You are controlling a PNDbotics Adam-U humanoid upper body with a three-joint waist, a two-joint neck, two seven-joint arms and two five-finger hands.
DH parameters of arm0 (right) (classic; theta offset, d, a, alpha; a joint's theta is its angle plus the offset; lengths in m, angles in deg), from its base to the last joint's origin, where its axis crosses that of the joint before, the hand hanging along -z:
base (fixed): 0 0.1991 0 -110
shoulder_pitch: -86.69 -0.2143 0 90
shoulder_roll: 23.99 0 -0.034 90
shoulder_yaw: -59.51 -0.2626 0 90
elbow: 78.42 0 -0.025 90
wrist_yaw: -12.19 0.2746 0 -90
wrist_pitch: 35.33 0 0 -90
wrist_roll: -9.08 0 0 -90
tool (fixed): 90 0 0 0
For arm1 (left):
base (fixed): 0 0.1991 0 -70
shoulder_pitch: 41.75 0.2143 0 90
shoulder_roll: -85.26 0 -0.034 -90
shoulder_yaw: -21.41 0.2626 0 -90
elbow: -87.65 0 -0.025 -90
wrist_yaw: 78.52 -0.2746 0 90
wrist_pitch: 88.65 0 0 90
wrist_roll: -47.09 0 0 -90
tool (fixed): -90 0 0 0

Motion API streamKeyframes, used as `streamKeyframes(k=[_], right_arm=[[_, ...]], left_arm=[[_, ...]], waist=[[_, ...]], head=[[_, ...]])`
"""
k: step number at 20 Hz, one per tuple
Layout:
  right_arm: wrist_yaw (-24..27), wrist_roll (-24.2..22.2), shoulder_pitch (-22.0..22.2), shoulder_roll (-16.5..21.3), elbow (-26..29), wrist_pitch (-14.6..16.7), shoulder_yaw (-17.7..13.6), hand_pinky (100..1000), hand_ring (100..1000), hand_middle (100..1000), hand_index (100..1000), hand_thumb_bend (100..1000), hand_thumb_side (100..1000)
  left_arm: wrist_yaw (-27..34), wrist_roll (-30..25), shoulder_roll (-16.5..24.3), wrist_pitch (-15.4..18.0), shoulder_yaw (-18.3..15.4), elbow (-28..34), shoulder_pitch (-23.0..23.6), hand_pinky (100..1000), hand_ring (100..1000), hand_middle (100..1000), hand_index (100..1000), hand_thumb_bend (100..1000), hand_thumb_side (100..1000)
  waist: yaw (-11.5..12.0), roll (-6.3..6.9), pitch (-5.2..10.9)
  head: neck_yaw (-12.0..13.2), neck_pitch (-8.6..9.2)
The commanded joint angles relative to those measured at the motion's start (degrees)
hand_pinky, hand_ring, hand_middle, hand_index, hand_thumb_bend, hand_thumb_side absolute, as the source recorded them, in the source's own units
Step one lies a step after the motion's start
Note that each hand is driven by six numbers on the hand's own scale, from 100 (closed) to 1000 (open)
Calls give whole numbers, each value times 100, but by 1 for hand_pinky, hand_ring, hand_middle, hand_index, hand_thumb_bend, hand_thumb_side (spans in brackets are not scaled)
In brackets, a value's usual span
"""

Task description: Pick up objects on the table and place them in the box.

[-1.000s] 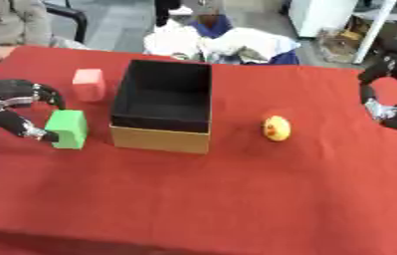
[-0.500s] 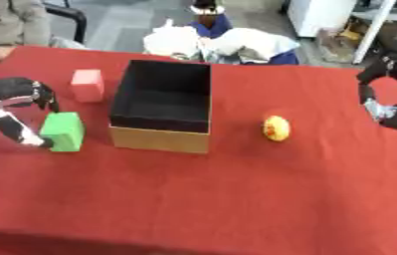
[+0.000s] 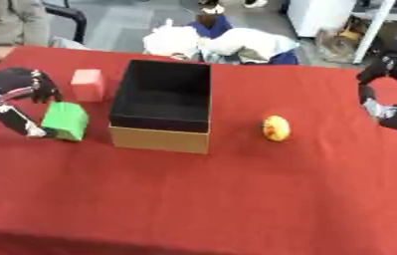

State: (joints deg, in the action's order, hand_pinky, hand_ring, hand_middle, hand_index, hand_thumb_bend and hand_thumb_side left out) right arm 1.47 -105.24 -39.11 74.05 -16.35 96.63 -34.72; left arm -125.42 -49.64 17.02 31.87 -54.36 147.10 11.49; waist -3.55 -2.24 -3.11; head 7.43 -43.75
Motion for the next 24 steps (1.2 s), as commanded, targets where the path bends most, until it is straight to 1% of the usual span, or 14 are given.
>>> streamKeyframes(k=[1, 4, 5, 6, 7, 8, 9, 10, 12, 13, 16, 20, 24], right_arm=[[40, -654, -88, 142, 74, 649, -58, 702, 601, 590, 682, 100, 264], [40, -656, -89, 145, 70, 651, -56, 702, 601, 590, 682, 100, 264], [40, -656, -89, 146, 68, 652, -55, 702, 601, 590, 682, 100, 264], [40, -657, -90, 146, 66, 653, -54, 702, 601, 590, 682, 100, 264], [41, -657, -92, 144, 65, 655, -52, 702, 601, 590, 682, 100, 264], [43, -659, -94, 138, 64, 656, -48, 702, 600, 590, 682, 100, 264], [45, -664, -97, 131, 62, 658, -42, 702, 600, 590, 682, 100, 263], [46, -670, -100, 123, 59, 660, -36, 702, 600, 590, 682, 100, 263], [50, -687, -115, 99, 54, 668, -19, 702, 600, 589, 682, 100, 262], [53, -699, -126, 84, 49, 673, -8, 703, 600, 589, 681, 100, 262], [59, -749, -166, 40, 30, 695, 34, 703, 600, 589, 681, 100, 259], [84, -801, -244, -18, 15, 723, 73, 703, 600, 589, 681, 100, 257], [115, -870, -299, -81, 9, 743, 115, 703, 598, 586, 681, 100, 256]], left_arm=[[199, 166, 191, -68, -71, 159, -104, 441, 349, 341, 410, 502, 173], [423, 146, 241, -123, -118, 257, -156, 437, 345, 337, 406, 482, 155], [504, 134, 252, -147, -148, 298, -195, 436, 344, 336, 404, 467, 131], [588, 125, 256, -175, -181, 336, -238, 436, 344, 336, 404, 467, 131], [688, 121, 254, -211, -219, 373, -290, 434, 344, 336, 403, 450, 105], [799, 125, 238, -257, -261, 406, -357, 434, 345, 338, 404, 438, 100], [920, 134, 204, -311, -301, 430, -443, 431, 344, 338, 403, 413, 100], [1042, 137, 163, -364, -328, 443, -528, 431, 344, 338, 403, 408, 100], [1285, 146, 39, -466, -379, 447, -727, 429, 347, 342, 405, 352, 100], [1390, 142, -30, -515, -393, 431, -827, 431, 350, 345, 408, 343, 100], [1573, 47, -294, -598, -382, 322, -1095, 435, 358, 357, 419, 278, 100], [1556, -180, -668, -554, -316, 111, -1354, 448, 374, 372, 434, 252, 100], [1232, -359, -1067, -415, -278, -173, -1488, 476, 404, 407, 468, 241, 100]], waist=[[-10, 17, 86], [-12, 15, 92], [-12, 14, 95], [-12, 13, 97], [-12, 12, 100], [-13, 10, 103], [-15, 7, 105], [-17, 4, 105], [-33, -6, 98], [-45, -10, 93], [-84, -23, 62], [-157, -45, 5], [-240, -60, -55]], head=[[-12, 39], [-12, 42], [-10, 41], [-9, 41], [-7, 41], [-5, 42], [-4, 43], [-1, 45], [26, 57], [40, 63], [94, 99], [192, 156], [269, 226]])
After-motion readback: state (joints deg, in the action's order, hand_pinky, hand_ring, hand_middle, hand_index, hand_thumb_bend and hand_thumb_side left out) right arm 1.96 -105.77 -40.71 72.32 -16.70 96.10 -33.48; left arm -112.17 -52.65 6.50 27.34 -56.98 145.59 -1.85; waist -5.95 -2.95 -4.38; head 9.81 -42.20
